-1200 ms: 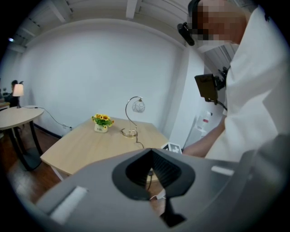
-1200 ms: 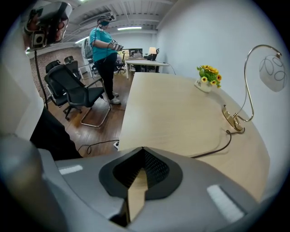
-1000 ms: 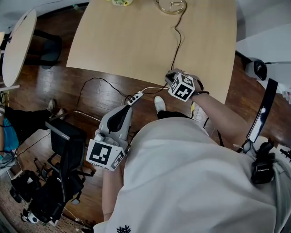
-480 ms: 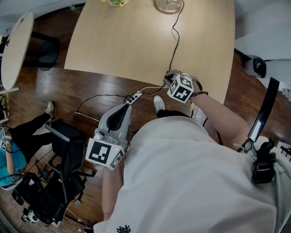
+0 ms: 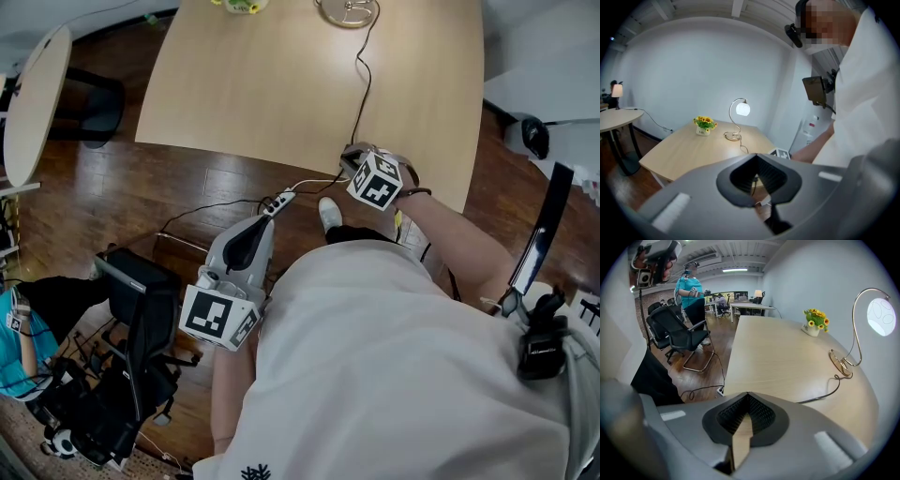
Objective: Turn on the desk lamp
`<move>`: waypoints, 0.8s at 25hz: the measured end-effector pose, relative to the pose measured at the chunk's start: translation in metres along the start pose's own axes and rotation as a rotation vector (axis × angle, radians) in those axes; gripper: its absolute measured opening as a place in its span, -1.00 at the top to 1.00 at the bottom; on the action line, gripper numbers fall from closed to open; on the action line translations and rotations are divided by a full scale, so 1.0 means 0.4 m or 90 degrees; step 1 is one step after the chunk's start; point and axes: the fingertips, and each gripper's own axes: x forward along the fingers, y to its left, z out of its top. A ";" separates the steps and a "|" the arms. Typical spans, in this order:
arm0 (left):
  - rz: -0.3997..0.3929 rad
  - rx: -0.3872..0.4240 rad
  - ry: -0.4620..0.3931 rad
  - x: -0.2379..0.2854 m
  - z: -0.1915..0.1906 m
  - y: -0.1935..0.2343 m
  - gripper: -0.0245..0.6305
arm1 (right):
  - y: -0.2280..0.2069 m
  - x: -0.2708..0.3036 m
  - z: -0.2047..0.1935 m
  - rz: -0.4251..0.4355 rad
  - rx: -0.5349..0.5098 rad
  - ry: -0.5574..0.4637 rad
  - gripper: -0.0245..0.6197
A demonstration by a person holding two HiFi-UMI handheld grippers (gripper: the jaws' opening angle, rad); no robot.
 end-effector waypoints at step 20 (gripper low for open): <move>-0.139 0.054 -0.024 -0.246 -0.114 -0.079 0.86 | 0.243 -0.322 0.087 -0.171 0.158 -0.141 0.90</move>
